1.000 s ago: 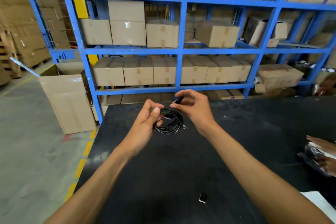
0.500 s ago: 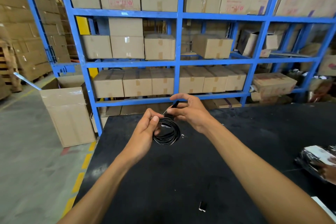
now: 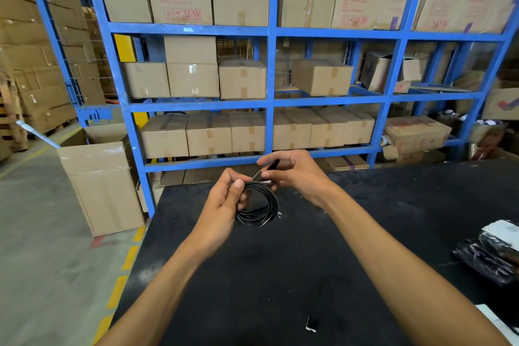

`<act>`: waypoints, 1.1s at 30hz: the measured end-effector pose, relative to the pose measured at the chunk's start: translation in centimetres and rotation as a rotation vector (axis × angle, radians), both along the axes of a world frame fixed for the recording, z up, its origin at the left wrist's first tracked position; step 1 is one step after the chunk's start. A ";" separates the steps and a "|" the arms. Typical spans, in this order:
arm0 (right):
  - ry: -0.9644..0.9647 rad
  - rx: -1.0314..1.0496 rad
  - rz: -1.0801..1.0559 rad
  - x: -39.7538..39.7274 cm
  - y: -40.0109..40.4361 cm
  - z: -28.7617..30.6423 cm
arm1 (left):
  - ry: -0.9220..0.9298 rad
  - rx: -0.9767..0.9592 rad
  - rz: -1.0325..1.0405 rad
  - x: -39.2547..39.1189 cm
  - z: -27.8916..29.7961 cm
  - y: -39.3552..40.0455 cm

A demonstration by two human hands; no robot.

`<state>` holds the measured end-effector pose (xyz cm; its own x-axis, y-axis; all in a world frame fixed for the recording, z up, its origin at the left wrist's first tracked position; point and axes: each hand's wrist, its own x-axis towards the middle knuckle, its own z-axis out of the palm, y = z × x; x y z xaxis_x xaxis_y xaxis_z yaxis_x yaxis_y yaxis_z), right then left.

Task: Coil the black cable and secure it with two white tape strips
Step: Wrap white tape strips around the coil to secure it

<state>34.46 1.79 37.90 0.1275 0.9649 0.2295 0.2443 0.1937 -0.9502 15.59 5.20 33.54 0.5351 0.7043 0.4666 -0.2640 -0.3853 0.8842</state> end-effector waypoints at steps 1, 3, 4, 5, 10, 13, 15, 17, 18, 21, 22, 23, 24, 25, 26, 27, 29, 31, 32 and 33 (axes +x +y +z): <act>-0.055 0.009 0.044 -0.1 -0.2 0.4 | 0.004 0.003 -0.003 0.0 0.0 0.0; -0.181 0.017 0.106 -0.3 -0.6 1.2 | 0.017 0.009 0.003 -0.2 0.0 0.2; -0.237 0.024 0.114 -0.4 -0.8 1.5 | 0.023 0.015 0.011 -0.3 0.1 0.3; -0.275 0.029 0.112 -0.5 -0.9 1.8 | 0.031 0.023 0.019 -0.4 0.2 0.5; -0.314 0.042 0.078 -0.6 -0.8 1.7 | 0.046 0.069 0.073 -0.4 0.5 0.4; -0.335 0.034 0.066 -0.5 -0.6 1.4 | 0.085 0.106 0.111 -0.6 0.4 0.4; -0.339 0.014 0.078 -0.4 -0.6 1.4 | 0.096 0.102 0.130 -0.8 0.3 0.6; -0.356 0.006 0.090 -0.4 -0.5 1.4 | 0.107 0.093 0.147 -0.9 0.2 0.7; -0.370 0.004 0.093 -0.4 -0.5 1.5 | 0.111 0.094 0.154 -0.9 0.3 0.9; -0.392 -0.008 0.112 -0.3 -0.4 1.5 | 0.121 0.096 0.171 -0.9 0.4 1.1; -0.394 -0.015 0.120 -0.1 -0.4 1.5 | 0.129 0.096 0.175 -0.9 0.4 1.1; -0.389 -0.025 0.131 0.0 -0.3 1.4 | 0.140 0.096 0.181 -0.8 0.4 1.1; -0.377 -0.031 0.139 0.2 -0.2 1.3 | 0.155 0.098 0.190 -0.8 0.3 1.2; -0.355 -0.028 0.131 0.5 -0.1 1.2 | 0.168 0.104 0.198 -0.8 0.2 1.2; -0.322 -0.014 0.100 0.8 0.1 1.1 | 0.177 0.111 0.204 -0.8 0.1 1.3; -0.279 0.006 0.049 1.1 0.3 1.0 | 0.180 0.116 0.207 -0.8 0.1 1.3; -0.208 0.059 -0.084 1.5 0.8 0.6 | 0.176 0.115 0.210 -0.8 0.2 1.4; -0.213 0.123 -0.205 1.4 1.4 0.2 | 0.169 0.115 0.211 -0.8 0.4 1.2; -0.235 0.152 -0.251 1.3 1.7 0.0 | 0.161 0.115 0.206 -0.8 0.5 1.1; -0.262 0.180 -0.285 1.0 2.0 -0.2 | 0.155 0.114 0.200 -0.7 0.5 1.0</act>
